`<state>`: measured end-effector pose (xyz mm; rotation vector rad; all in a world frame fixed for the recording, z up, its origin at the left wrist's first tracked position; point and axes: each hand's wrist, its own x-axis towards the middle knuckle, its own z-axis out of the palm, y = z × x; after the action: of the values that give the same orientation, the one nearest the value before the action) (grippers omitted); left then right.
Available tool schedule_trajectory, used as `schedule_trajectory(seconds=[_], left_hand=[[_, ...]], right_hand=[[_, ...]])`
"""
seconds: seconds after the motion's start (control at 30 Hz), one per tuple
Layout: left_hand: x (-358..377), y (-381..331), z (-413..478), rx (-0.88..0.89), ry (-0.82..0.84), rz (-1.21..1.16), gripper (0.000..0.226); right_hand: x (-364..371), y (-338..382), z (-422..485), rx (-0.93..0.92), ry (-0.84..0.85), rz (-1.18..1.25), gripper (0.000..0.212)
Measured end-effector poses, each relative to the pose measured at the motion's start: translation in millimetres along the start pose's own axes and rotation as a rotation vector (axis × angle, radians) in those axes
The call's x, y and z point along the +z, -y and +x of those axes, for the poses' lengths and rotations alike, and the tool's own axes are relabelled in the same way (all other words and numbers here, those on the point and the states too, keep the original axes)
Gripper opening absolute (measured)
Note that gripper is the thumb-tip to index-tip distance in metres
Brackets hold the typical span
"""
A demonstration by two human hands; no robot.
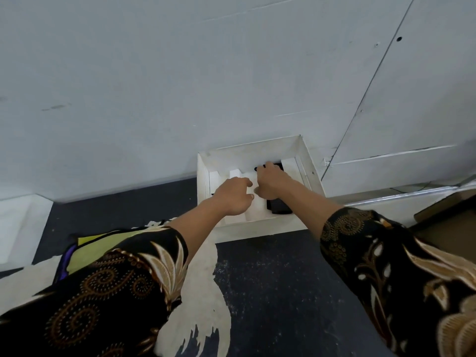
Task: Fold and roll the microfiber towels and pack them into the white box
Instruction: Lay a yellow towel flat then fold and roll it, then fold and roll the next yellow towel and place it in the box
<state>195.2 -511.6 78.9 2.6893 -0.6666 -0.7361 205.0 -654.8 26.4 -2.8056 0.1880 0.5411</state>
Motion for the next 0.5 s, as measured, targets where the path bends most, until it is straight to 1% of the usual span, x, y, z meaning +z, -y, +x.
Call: schedule_trajectory(seconds=[0.1,0.17,0.27,0.37,0.43,0.5], left_hand=[[-5.8,0.5,-23.4,0.01,-0.138,-0.024,0.046],[-4.7,8.6,-44.2,-0.03,-0.224,-0.008,0.047],[5.0,31.5,-76.7,-0.112,-0.333,0.044,0.048],[21.2,62.2,-111.7,-0.155,-0.434,0.007,0.052],[34.0,85.7,-135.0,-0.195,-0.46,-0.023,0.056],[48.1,111.1,-158.7,-0.263,-0.433,-0.052,0.059]], right_hand=[[-10.5,14.4,-25.3,-0.029,-0.125,0.079,0.055],[-8.9,30.2,-50.1,-0.058,-0.254,0.081,0.055],[7.8,57.5,-91.7,-0.112,-0.426,0.065,0.054],[32.1,89.0,-130.3,-0.119,-0.527,0.125,0.051],[51.8,110.9,-151.2,-0.128,-0.59,0.15,0.049],[74.5,133.3,-170.5,-0.149,-0.627,0.173,0.045]])
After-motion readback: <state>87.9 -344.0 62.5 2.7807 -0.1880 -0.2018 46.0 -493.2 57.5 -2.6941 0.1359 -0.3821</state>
